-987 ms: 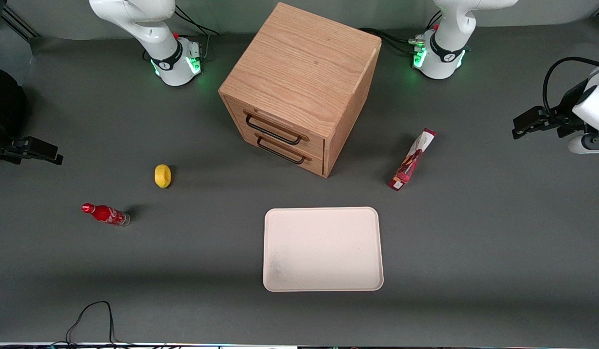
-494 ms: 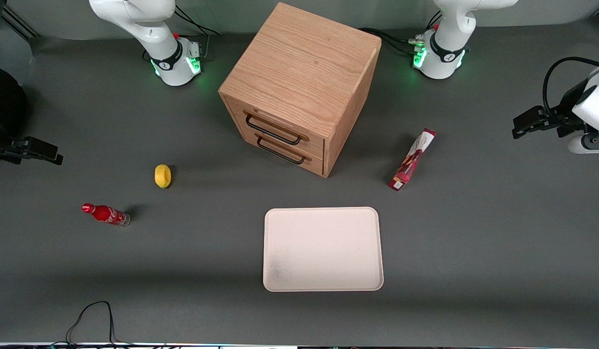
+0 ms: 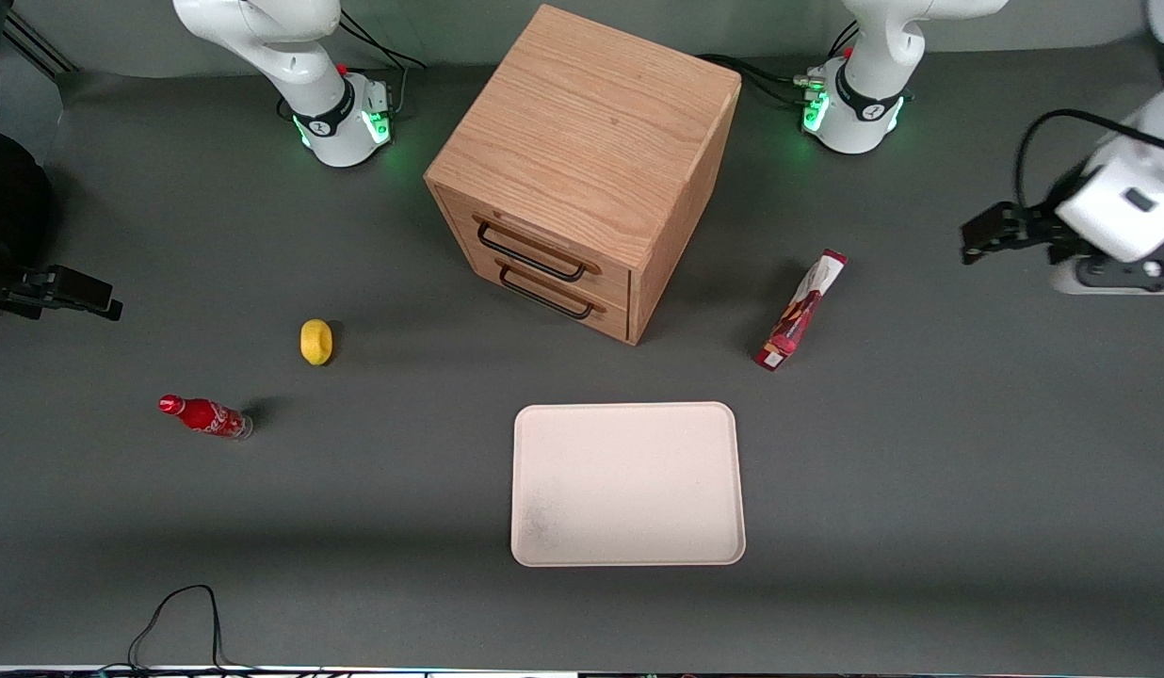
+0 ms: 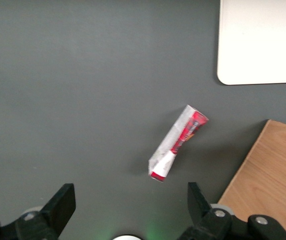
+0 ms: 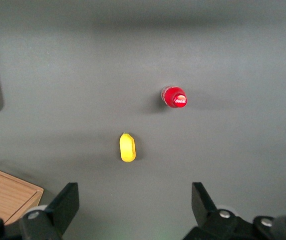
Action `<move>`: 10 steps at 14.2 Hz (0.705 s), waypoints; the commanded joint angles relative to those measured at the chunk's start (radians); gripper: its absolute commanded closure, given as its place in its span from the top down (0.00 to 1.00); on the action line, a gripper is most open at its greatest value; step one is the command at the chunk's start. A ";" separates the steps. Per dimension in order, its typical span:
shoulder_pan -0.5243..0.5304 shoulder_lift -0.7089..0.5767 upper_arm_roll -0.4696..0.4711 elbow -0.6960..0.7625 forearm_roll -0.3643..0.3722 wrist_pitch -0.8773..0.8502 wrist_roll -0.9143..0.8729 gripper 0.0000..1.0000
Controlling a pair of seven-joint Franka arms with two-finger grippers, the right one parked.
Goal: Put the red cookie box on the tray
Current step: 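Move the left gripper over the red shortbread box and lower onto it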
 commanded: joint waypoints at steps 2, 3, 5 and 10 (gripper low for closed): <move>-0.070 -0.082 -0.054 -0.120 0.000 0.056 -0.154 1.00; -0.073 -0.122 -0.068 -0.173 0.000 0.082 -0.174 1.00; -0.073 -0.211 -0.085 -0.288 -0.007 0.136 -0.182 1.00; -0.107 -0.284 -0.094 -0.390 -0.028 0.158 -0.180 1.00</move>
